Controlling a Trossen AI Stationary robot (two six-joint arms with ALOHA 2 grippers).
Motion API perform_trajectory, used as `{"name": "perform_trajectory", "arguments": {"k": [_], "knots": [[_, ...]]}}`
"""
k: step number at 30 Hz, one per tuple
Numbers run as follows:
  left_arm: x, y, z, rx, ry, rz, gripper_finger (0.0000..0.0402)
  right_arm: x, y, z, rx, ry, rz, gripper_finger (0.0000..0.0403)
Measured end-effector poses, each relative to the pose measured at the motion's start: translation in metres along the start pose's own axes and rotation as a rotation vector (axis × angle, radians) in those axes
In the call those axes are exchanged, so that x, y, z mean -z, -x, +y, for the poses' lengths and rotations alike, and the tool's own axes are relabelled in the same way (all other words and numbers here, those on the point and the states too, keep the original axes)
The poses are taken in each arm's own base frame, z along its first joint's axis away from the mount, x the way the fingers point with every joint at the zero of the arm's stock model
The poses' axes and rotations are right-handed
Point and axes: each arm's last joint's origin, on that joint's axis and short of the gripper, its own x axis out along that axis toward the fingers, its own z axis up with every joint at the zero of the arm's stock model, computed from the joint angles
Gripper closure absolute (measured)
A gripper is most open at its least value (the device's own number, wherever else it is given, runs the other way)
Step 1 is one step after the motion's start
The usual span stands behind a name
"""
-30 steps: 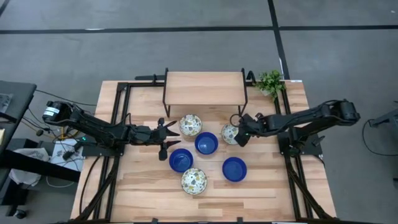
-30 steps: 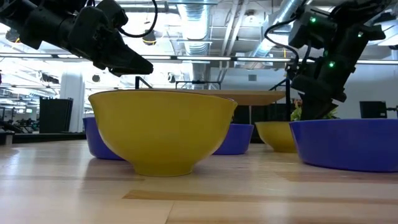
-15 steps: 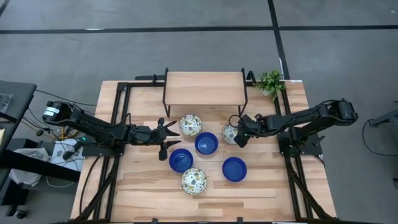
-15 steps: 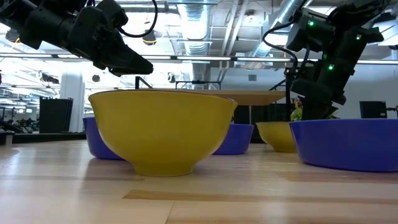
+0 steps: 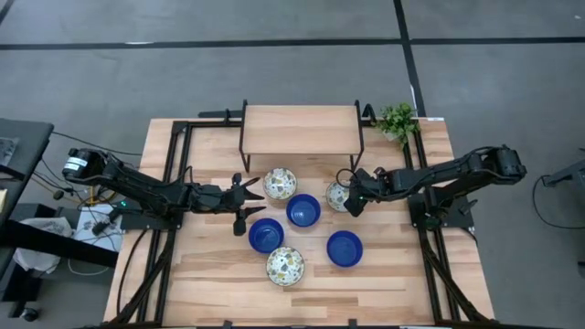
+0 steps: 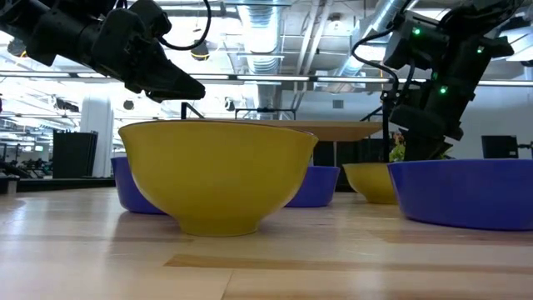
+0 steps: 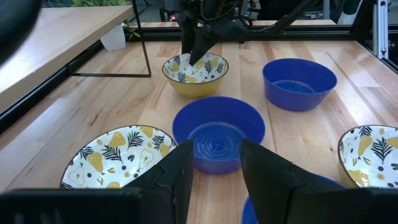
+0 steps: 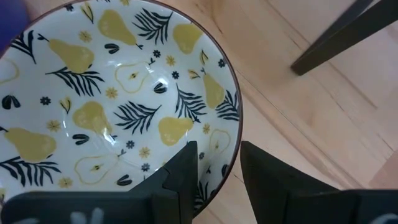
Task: Pick & Place Mini bowls
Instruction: Put the white patterned bowl on the shelf
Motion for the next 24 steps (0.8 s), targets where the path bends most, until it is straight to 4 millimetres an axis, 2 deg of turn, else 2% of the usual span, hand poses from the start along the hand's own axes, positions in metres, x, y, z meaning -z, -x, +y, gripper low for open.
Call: {"name": "perform_trajectory", "arguments": {"k": [6,16,24], "knots": [[0.0001,0.0,0.0,0.0,0.0,0.0,0.027,0.0,0.0,0.0,0.0,0.0,0.0,0.0295],[0.0001,0.0,0.0,0.0,0.0,0.0,0.027,0.0,0.0001,-0.0001,0.002,0.001,-0.002,0.0345],[0.0001,0.0,0.0,0.0,0.0,0.0,0.027,-0.0007,0.0005,0.0002,-0.002,-0.003,-0.008,0.0367]]}}
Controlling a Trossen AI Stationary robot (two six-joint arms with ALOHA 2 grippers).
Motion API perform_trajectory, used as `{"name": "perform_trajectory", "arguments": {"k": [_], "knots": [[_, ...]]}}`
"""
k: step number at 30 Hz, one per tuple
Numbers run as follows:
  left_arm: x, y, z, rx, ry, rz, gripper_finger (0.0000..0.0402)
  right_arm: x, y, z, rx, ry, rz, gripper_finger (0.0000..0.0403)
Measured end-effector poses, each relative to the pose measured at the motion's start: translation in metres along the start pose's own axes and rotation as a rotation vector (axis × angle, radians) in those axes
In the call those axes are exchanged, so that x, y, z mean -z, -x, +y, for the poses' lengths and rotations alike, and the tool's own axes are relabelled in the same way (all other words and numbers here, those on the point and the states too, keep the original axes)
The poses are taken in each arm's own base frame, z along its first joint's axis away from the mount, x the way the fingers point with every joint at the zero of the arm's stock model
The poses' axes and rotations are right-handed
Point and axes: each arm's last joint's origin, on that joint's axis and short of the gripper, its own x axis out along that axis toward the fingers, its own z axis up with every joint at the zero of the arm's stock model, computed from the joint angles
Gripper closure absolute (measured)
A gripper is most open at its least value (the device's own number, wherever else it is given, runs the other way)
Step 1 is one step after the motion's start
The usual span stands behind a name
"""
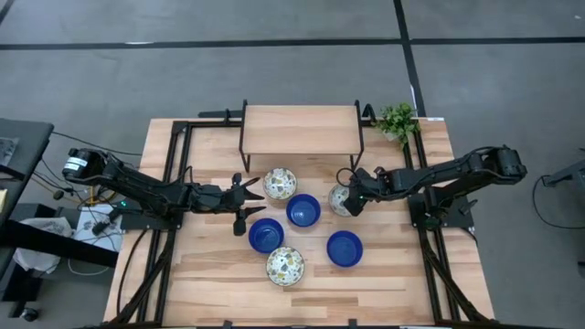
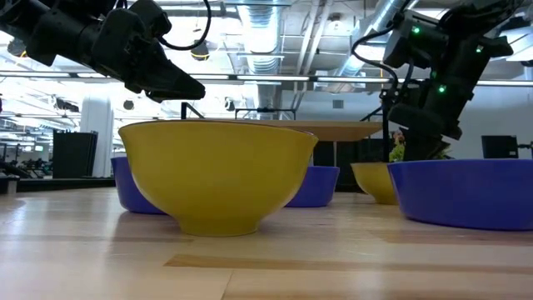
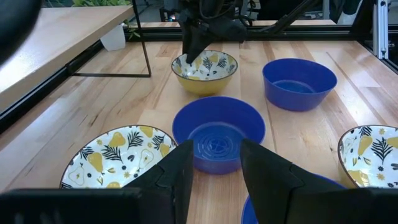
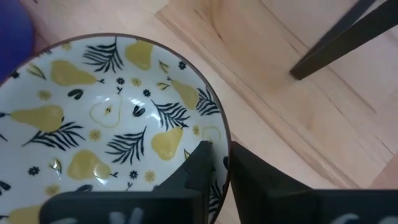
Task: Pick & Place Mini bowls
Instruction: Put the white patterned bowl on the shelf
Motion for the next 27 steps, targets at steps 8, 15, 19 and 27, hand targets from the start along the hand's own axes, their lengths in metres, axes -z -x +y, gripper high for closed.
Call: {"name": "perform_trajectory", "arguments": {"k": [8,15,19,27], "knots": [[0.0,0.0,0.0,0.0,0.0,0.0,0.027,0.0,0.0,0.0,-0.001,0.0,0.0,0.0369],[0.0,0.0,0.0,0.0,0.0,0.0,0.027,-0.001,0.003,-0.001,-0.012,-0.005,-0.008,0.0378],[0.0,0.0,0.0,-0.001,0.0,0.0,0.027,-0.004,0.01,-0.001,-0.03,-0.011,-0.025,0.0382],[0.0,0.0,0.0,0.0,0.0,0.0,0.027,-0.007,0.016,-0.001,-0.05,-0.023,-0.054,0.0397]]}}
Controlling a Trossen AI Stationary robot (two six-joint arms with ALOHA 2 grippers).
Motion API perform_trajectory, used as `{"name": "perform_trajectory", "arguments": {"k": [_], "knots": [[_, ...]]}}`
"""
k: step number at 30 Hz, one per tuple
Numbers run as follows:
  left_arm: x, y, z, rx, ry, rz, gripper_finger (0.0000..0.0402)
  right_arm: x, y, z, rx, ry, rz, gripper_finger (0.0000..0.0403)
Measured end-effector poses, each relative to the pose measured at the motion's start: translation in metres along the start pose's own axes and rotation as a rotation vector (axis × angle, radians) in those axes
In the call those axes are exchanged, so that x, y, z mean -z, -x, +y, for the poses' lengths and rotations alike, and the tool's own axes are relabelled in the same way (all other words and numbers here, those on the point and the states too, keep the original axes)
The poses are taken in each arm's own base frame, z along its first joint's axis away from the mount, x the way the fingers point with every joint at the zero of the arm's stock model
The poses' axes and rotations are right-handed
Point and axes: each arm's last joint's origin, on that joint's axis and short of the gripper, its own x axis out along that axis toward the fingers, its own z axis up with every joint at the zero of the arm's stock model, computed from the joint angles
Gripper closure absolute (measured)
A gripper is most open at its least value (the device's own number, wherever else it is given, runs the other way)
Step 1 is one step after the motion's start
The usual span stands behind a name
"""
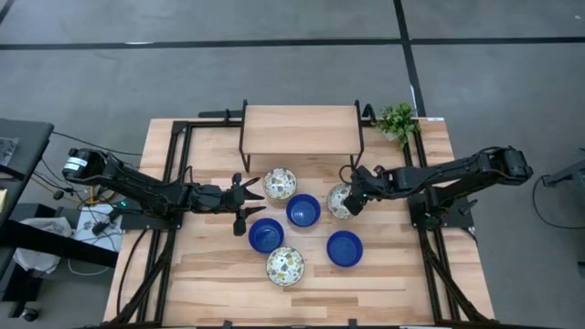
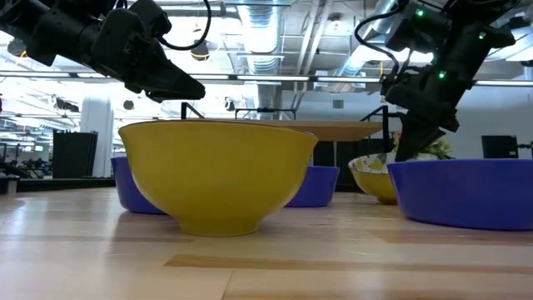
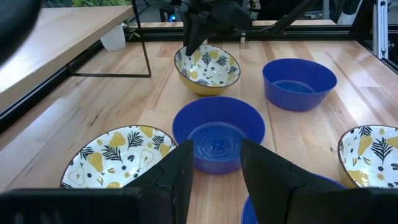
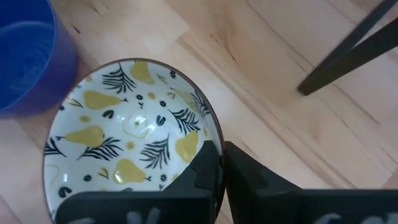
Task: Pick & Place Mini bowls
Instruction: Put the white patterned bowl on the shelf
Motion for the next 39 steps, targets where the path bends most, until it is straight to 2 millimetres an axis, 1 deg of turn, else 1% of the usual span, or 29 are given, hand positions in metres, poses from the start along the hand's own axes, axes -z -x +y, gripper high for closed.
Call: {"name": "perform_trajectory", "arguments": {"k": [14,19,28,33,39], "knots": [[0.0,0.0,0.0,0.0,0.0,0.0,0.027,-0.002,0.001,0.001,0.002,0.001,-0.005,0.0399],[0.0,0.0,0.0,0.0,0.0,0.0,0.027,-0.006,0.005,0.003,-0.003,0.021,-0.018,0.0402],[0.0,0.0,0.0,0.0,0.0,0.0,0.027,-0.007,0.006,0.005,-0.01,0.049,-0.021,0.0403],[0.0,0.0,0.0,0.0,0.0,0.0,0.027,-0.014,0.009,0.003,-0.036,0.054,-0.018,0.0403],[0.0,0.0,0.0,0.0,0.0,0.0,0.027,-0.024,0.019,0.004,-0.031,0.069,-0.013,0.0403]]}}
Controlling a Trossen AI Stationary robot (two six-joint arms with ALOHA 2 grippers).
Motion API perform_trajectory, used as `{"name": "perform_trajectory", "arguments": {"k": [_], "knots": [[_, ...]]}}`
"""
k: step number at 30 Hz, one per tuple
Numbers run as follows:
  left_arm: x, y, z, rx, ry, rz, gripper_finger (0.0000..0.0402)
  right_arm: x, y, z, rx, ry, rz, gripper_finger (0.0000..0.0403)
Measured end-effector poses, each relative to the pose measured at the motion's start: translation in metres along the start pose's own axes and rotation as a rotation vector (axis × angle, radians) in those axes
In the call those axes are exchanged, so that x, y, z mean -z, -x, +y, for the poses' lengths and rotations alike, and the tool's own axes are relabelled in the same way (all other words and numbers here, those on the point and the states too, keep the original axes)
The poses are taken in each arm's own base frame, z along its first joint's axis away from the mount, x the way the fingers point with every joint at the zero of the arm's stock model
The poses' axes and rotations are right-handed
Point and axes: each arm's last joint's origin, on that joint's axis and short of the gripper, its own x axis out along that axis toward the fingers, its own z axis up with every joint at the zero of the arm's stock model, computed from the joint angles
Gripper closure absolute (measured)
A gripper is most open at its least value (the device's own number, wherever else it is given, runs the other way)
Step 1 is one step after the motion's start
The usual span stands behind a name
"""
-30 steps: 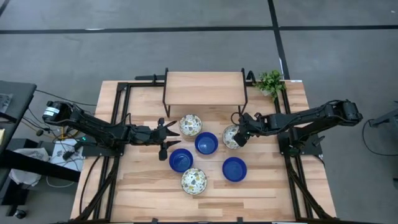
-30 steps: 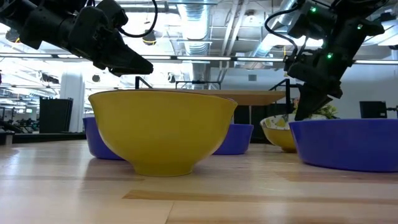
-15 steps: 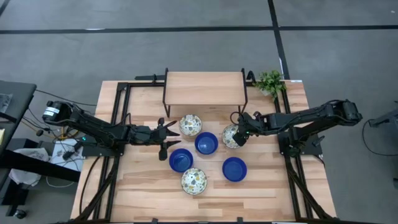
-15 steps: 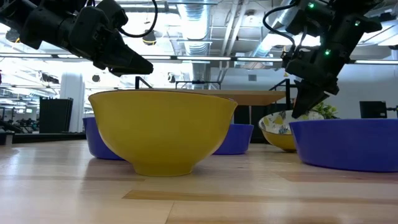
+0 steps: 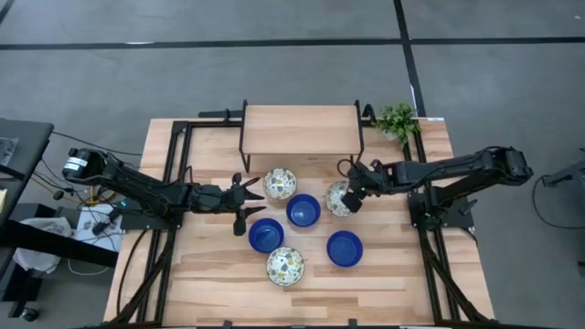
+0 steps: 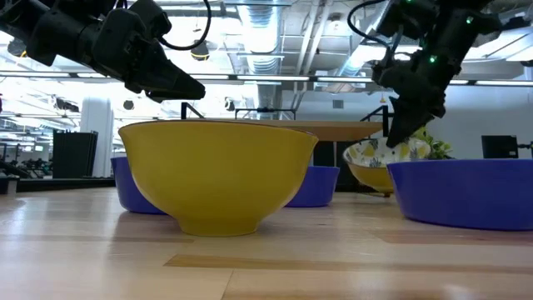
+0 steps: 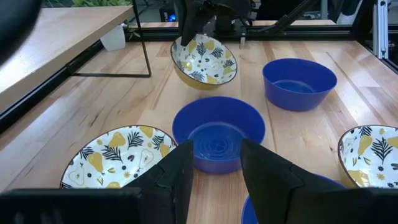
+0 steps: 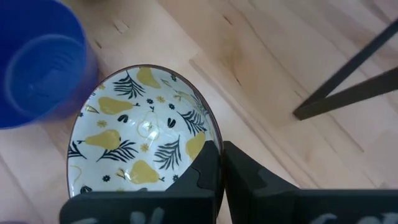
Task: Pick & Place Mini bowls
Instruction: Put the white patterned bowl on the shelf
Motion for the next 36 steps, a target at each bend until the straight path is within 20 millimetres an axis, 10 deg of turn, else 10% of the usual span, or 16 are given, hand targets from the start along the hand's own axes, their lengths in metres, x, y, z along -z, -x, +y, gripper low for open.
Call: {"name": "perform_trajectory", "arguments": {"k": [28,36], "knots": [[-0.011,0.001,0.001,-0.02,-0.054,-0.106,0.027,-0.06,0.063,0.014,-0.108,0.133,-0.153,0.0403],[-0.013,-0.001,0.0,-0.035,-0.367,-0.145,0.027,-0.075,0.064,0.017,-0.335,0.049,-0.209,0.0403]]}}
